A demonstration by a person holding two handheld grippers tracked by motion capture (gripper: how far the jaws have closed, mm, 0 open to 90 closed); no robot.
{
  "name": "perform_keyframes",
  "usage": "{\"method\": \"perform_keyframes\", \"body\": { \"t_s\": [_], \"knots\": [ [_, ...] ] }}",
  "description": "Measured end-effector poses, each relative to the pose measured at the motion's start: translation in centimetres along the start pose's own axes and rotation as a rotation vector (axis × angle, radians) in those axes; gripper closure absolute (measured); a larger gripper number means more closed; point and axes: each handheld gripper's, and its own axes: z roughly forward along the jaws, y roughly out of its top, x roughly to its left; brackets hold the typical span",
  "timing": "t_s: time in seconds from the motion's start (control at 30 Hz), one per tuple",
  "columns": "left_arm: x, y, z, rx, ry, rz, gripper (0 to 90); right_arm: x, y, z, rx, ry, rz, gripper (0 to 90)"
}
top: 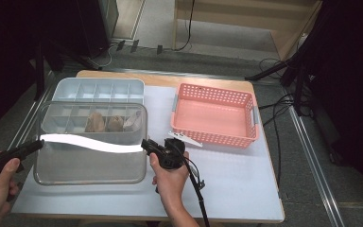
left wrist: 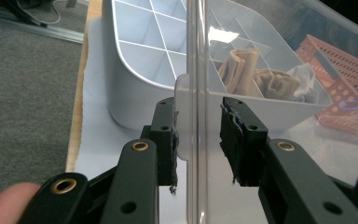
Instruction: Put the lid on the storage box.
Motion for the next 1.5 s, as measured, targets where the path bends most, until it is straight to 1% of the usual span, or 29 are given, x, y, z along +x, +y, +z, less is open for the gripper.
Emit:
{"method": "perform_keyframes", "body": {
  "t_s": [0.07,0.17,0.27,0.4,0.5,0.6,0.63,0.7,0.77,0.8,0.93,1.03,1.1,1.13,1.23,1.27,1.4,1.5],
  "knots": [
    [0.0,0.3,0.1,0.002,0.003,0.007,68.1,0.0,0.2,0.2,0.003,-0.003,0.002,74.3],
    [0.0,0.8,0.4,0.004,0.005,0.007,68.1,-0.1,0.5,0.5,0.002,-0.006,0.002,74.1],
    [0.0,1.2,0.7,0.005,0.007,0.021,68.1,-0.1,1.0,0.7,0.004,-0.01,0.006,74.2],
    [0.2,1.9,1.3,0.01,0.011,0.028,68.0,-0.1,1.6,1.1,0.003,-0.017,0.009,74.1],
    [0.2,2.4,1.6,0.008,0.014,0.027,68.0,-0.1,2.1,1.5,0.001,-0.023,0.01,74.0],
    [0.3,3.0,1.8,0.006,0.014,0.023,68.1,-0.1,2.6,1.9,0.004,-0.02,0.019,73.9],
    [0.4,3.2,2.0,0.004,0.013,0.023,68.1,0.0,2.8,2.1,0.003,-0.02,0.016,73.9],
    [0.6,3.6,2.2,0.006,0.011,0.017,68.2,0.0,3.2,2.4,0.005,-0.025,0.021,73.5],
    [0.6,3.9,2.3,0.01,0.017,0.028,68.1,0.2,3.5,2.7,0.008,-0.038,0.017,72.9],
    [0.6,4.2,2.4,0.011,0.014,0.026,68.1,0.3,3.7,2.8,0.009,-0.045,0.015,72.6],
    [0.9,5.0,2.9,0.01,0.017,0.023,68.2,0.3,4.5,3.5,0.008,-0.046,0.021,72.5],
    [1.2,5.5,3.6,0.016,0.023,0.021,68.0,0.4,5.0,4.0,0.011,-0.049,0.024,72.5],
    [1.4,5.8,4.0,0.03,0.022,0.011,68.0,0.3,5.4,4.4,0.011,-0.051,0.016,72.6],
    [1.5,5.9,4.2,0.033,0.028,0.014,68.0,0.3,5.5,4.5,0.012,-0.052,0.016,72.6],
    [1.6,6.3,4.5,0.036,0.027,0.013,67.9,0.2,5.9,5.0,0.018,-0.057,0.016,72.6],
    [1.6,6.5,4.5,0.037,0.031,0.017,67.9,0.1,6.1,5.2,0.021,-0.057,0.023,72.6],
    [1.8,7.3,4.9,0.041,0.036,0.02,67.9,0.3,6.7,5.7,0.018,-0.062,0.015,72.6],
    [1.8,7.8,5.1,0.024,0.044,0.022,67.9,0.5,7.3,6.1,0.013,-0.063,0.009,72.5]
  ]
}}
